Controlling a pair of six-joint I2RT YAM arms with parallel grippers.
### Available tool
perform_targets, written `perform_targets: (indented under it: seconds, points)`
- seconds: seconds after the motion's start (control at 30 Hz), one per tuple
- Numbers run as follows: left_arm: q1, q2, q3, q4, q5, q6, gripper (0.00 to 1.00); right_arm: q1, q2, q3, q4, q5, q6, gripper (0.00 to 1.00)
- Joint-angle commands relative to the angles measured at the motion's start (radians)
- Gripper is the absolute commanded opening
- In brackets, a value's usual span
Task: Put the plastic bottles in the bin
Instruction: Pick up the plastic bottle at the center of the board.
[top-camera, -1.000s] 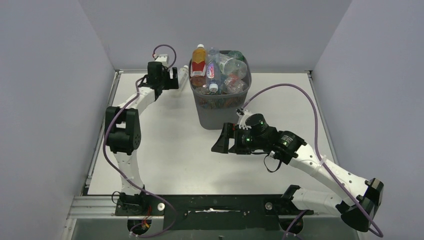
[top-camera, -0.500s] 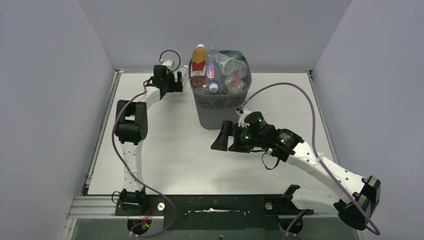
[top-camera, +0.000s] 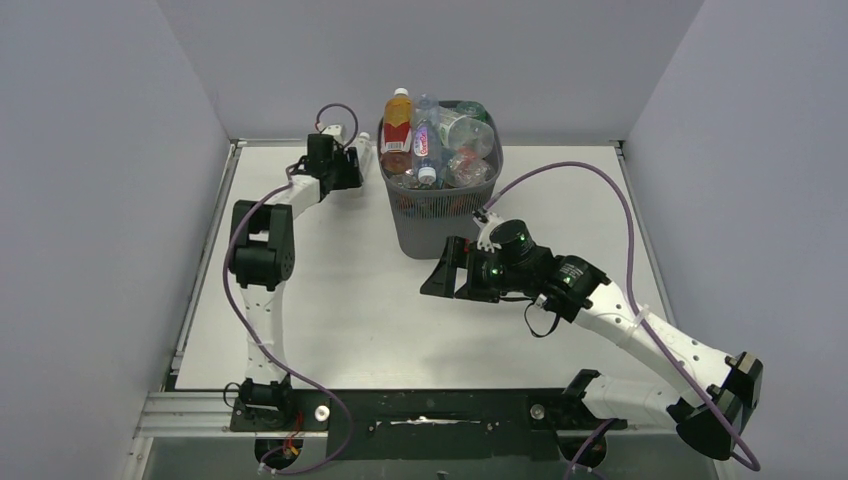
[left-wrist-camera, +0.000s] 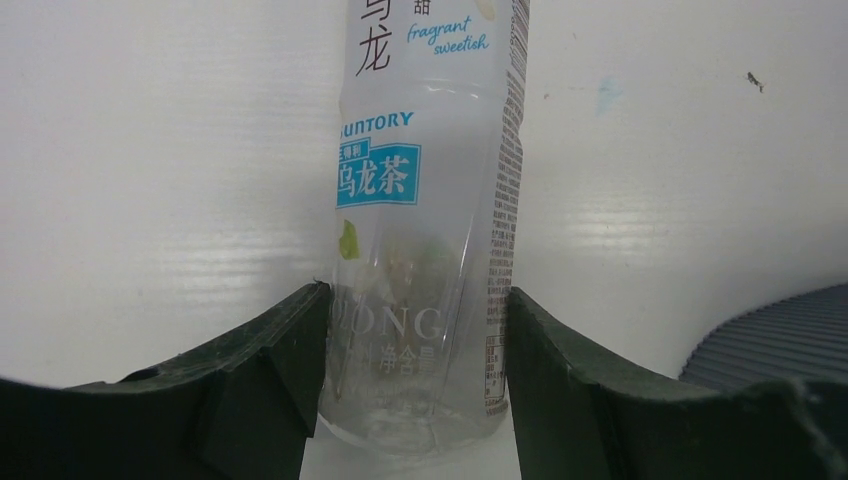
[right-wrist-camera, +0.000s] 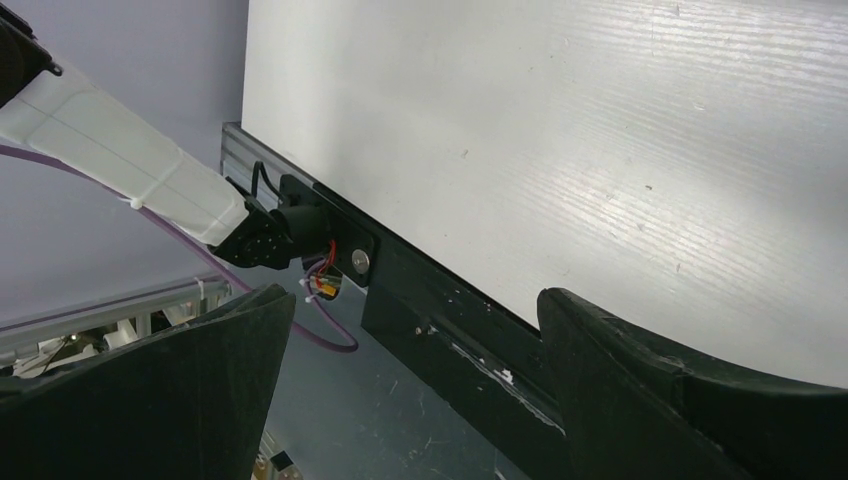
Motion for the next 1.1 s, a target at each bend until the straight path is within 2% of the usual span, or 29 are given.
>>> perform_targets:
  seconds: [0.0, 0.13, 0.3, 0.47, 0.67, 0.73, 0.9, 1.07]
  points:
    - [0.0, -0.173, -0.033, -0.068, -0.002, -0.064, 0.42, 0.0, -0.032, 0.062, 0.017, 0.013, 0.001, 0.98]
    - [0.002, -0.321, -0.104, -0.158, 0.036, -0.106, 0.4, 0.003, -0.047, 0.081, 0.004, 0.03, -0.014, 0.98]
    - [0.002, -0.668, -0.32, -0.171, 0.145, -0.203, 0.4, 0.007, -0.058, 0.112, 0.004, 0.04, -0.035, 0.98]
    - [0.012, -0.971, -0.422, -0.282, 0.228, -0.274, 0.42, 0.011, -0.041, 0.164, 0.002, 0.052, -0.067, 0.98]
    - [0.016, -1.281, -0.583, -0.23, 0.382, -0.529, 0.44, 0.02, 0.022, 0.213, 0.072, 0.067, -0.085, 0.98]
    - [0.016, -1.354, -0.621, -0.192, 0.442, -0.623, 0.44, 0.025, 0.053, 0.246, 0.096, 0.067, -0.091, 0.98]
    - [-0.003, -1.456, -0.618, -0.228, 0.463, -0.71, 0.45, 0.03, 0.132, 0.389, 0.108, 0.081, -0.132, 0.98]
    - [-0.003, -1.524, -0.691, -0.124, 0.514, -0.863, 0.45, 0.031, 0.204, 0.549, 0.111, 0.103, -0.181, 0.99]
